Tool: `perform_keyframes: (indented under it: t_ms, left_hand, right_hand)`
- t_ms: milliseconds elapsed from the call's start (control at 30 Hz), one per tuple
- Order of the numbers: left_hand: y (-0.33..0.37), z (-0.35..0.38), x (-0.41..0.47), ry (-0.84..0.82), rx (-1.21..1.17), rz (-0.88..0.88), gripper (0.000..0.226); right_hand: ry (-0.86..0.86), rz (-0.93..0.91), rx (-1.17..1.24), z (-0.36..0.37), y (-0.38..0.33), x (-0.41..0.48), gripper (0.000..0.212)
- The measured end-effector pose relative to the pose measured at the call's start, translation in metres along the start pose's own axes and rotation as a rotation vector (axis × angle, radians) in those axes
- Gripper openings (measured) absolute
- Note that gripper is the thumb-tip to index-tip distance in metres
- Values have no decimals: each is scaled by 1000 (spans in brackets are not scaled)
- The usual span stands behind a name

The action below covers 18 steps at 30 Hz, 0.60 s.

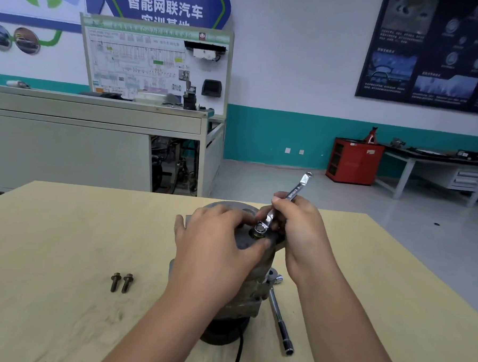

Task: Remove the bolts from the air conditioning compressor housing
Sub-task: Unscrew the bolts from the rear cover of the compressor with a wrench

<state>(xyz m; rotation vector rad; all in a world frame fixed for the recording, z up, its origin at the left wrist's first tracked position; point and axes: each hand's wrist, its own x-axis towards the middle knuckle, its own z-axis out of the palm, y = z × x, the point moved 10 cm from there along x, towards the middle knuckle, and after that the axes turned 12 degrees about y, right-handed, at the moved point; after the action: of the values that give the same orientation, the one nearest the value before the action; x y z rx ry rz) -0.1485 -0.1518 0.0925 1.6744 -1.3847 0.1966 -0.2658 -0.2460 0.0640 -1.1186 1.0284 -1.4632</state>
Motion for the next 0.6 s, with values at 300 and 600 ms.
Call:
perform_keyframes:
  t_ms: [300, 600]
  left_hand:
    - [7, 5, 8, -7, -7, 7, 16]
    - [7, 4, 13, -51, 54, 46, 16]
  right_hand:
    - [89, 44, 157, -17, 8, 6, 22]
    - [111, 73, 270, -23, 8, 2, 24]
